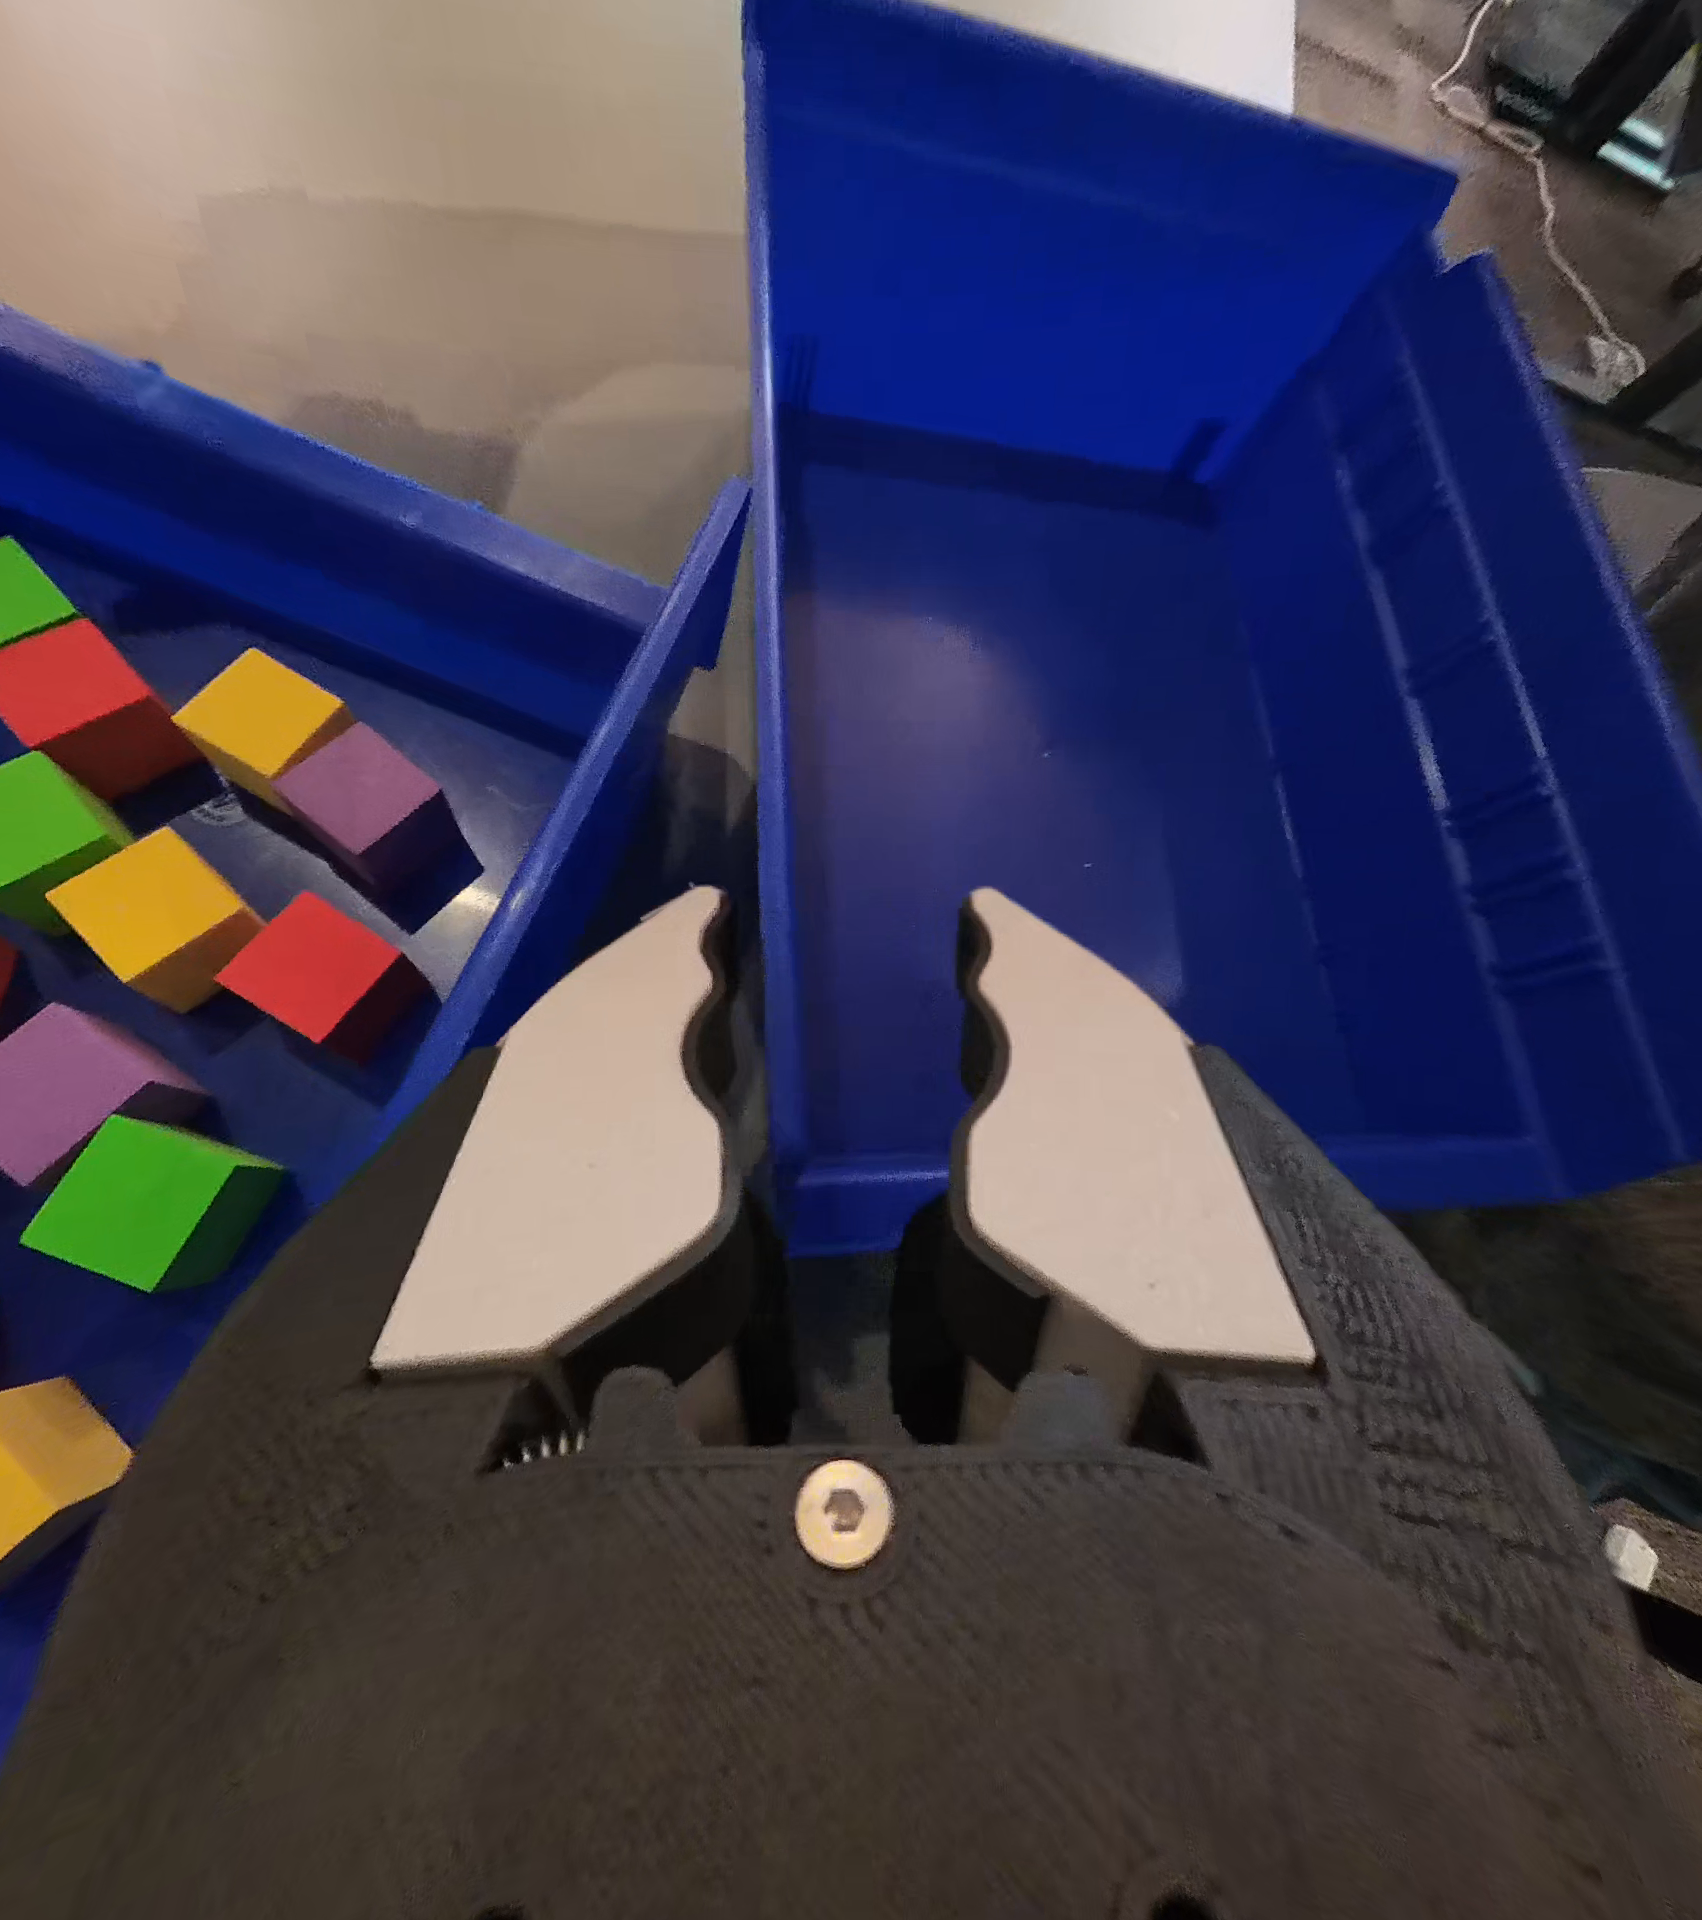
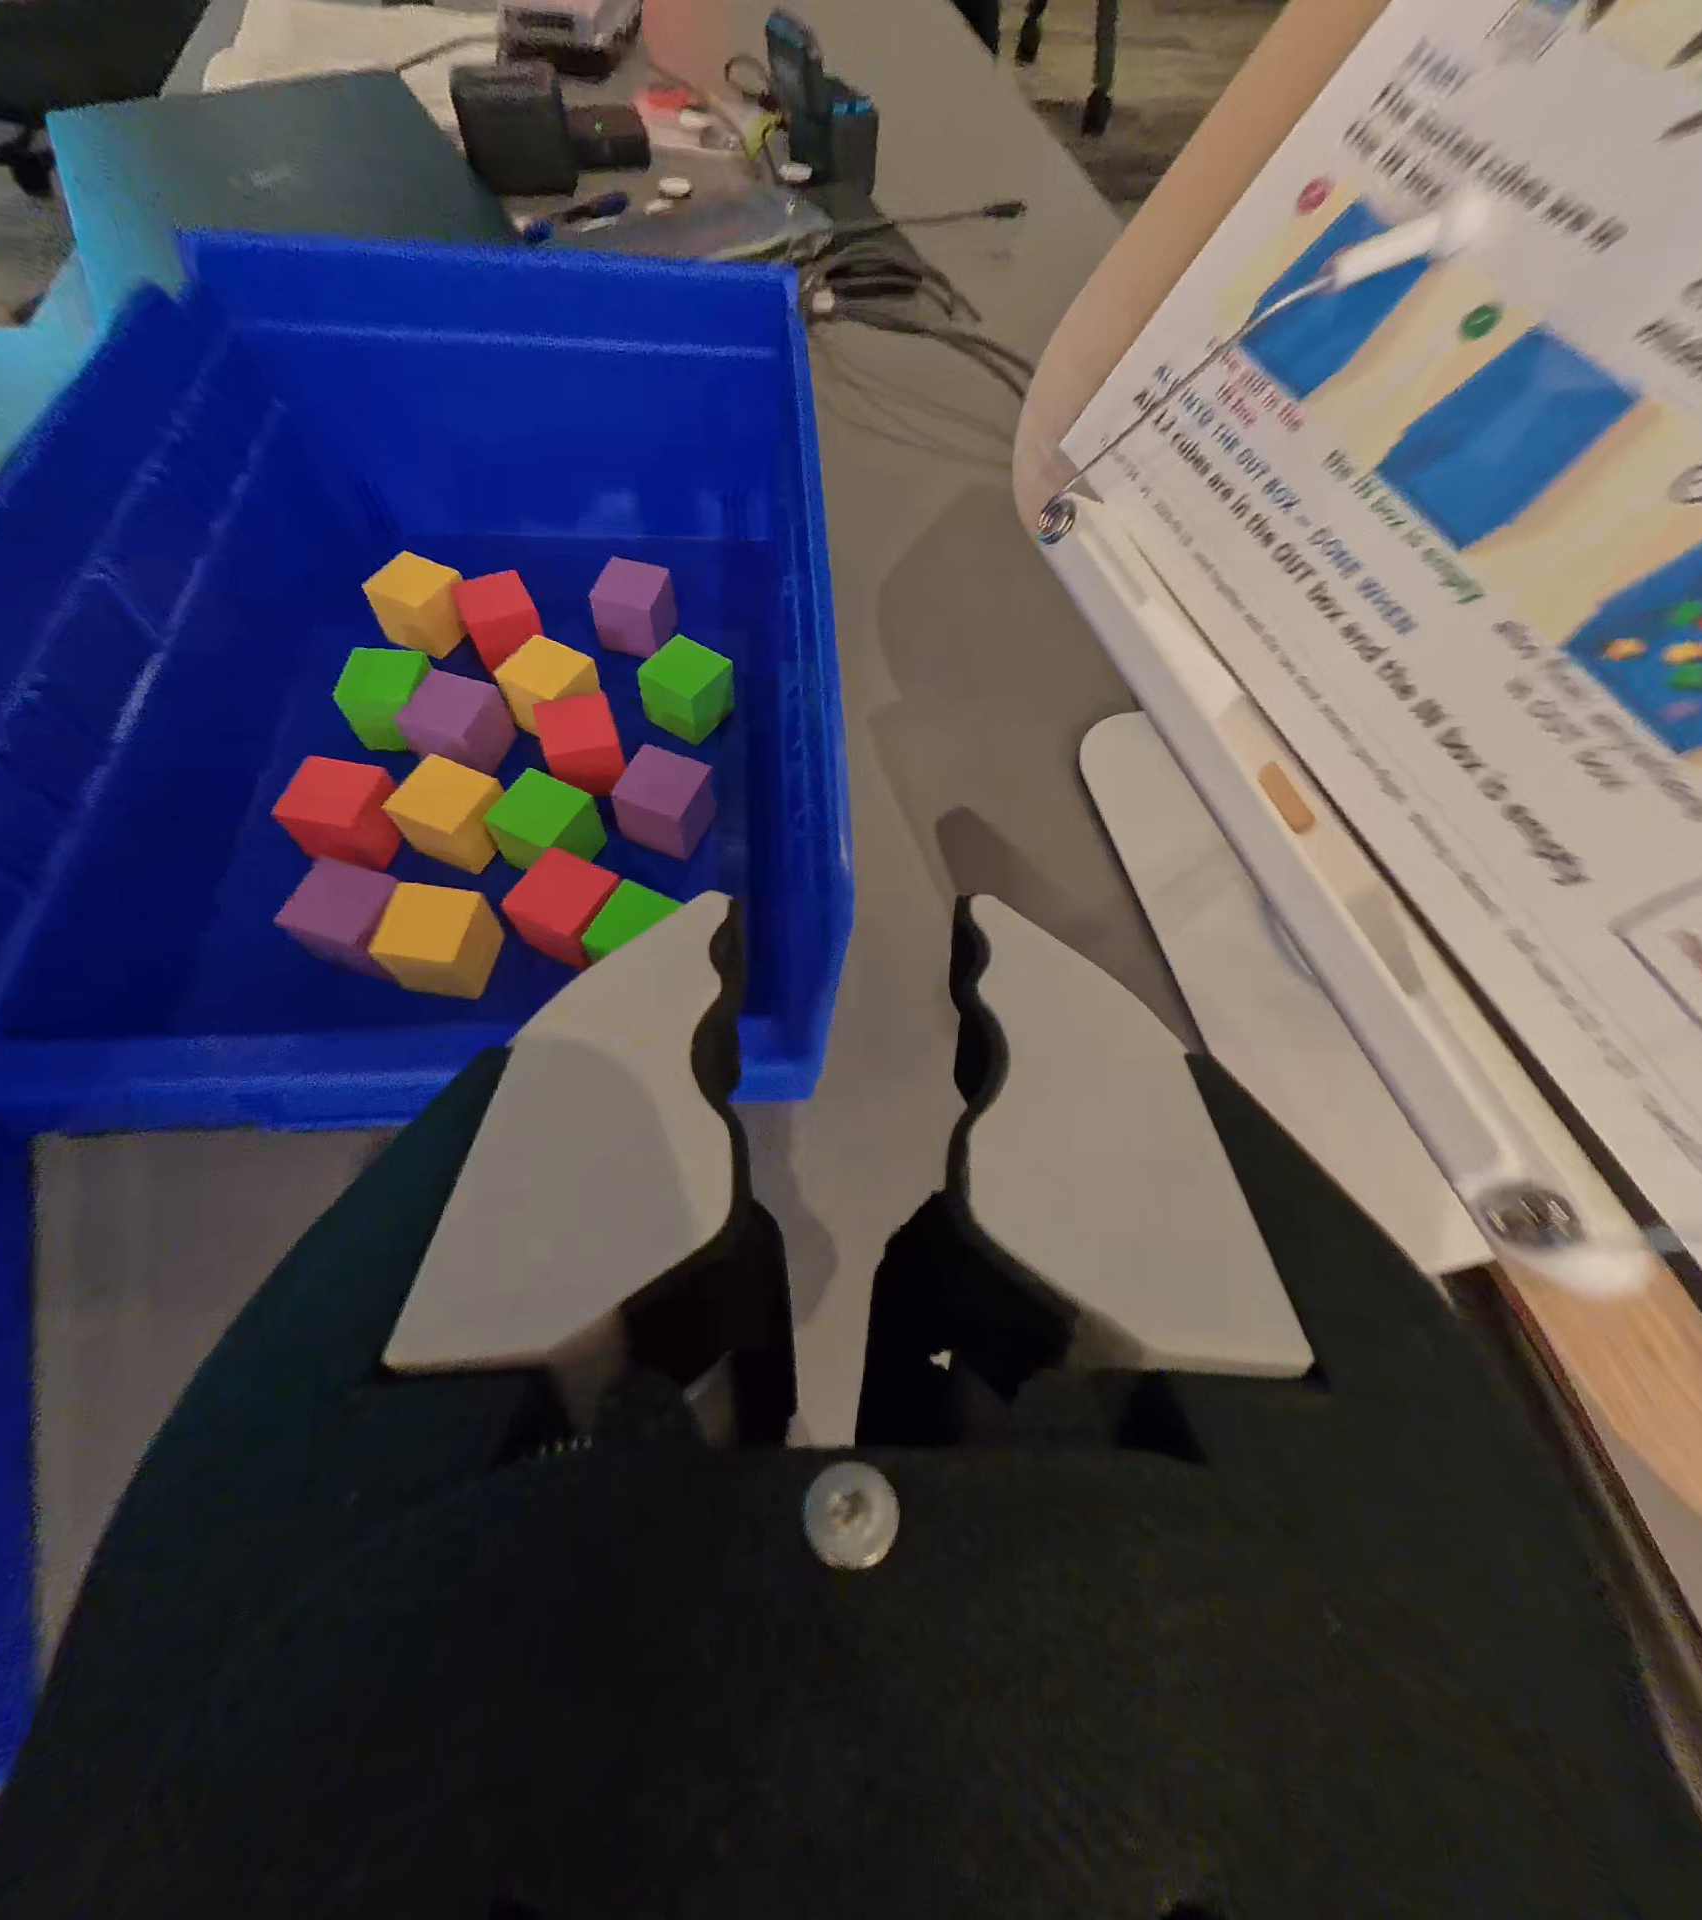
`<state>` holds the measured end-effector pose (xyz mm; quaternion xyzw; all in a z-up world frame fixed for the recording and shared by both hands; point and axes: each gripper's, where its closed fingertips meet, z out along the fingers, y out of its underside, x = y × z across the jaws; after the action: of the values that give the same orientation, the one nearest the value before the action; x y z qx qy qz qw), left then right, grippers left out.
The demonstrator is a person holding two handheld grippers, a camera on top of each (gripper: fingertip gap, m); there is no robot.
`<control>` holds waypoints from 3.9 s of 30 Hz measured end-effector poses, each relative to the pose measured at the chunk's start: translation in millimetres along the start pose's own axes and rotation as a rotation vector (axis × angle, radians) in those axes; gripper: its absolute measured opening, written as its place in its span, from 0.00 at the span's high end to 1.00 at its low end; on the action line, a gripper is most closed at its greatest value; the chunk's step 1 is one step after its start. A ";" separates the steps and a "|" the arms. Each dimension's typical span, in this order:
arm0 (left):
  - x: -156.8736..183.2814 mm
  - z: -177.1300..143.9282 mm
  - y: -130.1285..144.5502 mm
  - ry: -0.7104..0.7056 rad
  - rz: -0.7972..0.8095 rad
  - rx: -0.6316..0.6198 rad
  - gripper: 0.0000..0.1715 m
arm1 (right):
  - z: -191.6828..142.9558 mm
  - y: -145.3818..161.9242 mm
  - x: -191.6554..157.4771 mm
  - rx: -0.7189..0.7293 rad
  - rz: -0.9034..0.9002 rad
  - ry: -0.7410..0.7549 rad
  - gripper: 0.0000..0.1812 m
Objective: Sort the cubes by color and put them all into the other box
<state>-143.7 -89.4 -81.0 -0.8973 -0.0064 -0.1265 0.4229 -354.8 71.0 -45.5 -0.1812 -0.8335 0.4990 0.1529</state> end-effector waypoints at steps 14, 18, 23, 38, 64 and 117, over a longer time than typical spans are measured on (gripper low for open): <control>-38.2 -78.5 -4.5 -0.220 0.259 -0.221 0.81 | -137.1 11.0 -324.8 -0.249 -0.324 -0.329 0.84; -57.6 -69.2 14.5 -0.221 0.307 -0.365 0.80 | -136.0 51.3 -378.2 -0.426 -0.400 -0.367 0.82; -76.0 -59.7 30.8 -0.270 0.382 -0.515 0.82 | -127.8 74.7 -379.1 -0.531 -0.442 -0.323 0.86; -89.2 -47.8 55.8 -0.199 0.468 -0.679 0.97 | -145.1 104.2 -347.0 -0.647 -0.406 -0.214 0.97; -73.9 -65.5 74.2 -0.053 0.844 -0.843 0.96 | -263.2 171.2 -282.5 -0.746 0.200 0.292 0.96; -63.6 -106.0 33.5 -0.292 0.310 -0.282 0.61 | -385.9 225.5 -197.0 -1.022 0.883 0.609 0.92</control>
<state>-224.8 -185.4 -56.5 -0.9465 0.0881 0.0713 0.3022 22.0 379.5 -84.5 -0.6784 -0.7323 -0.0084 0.0590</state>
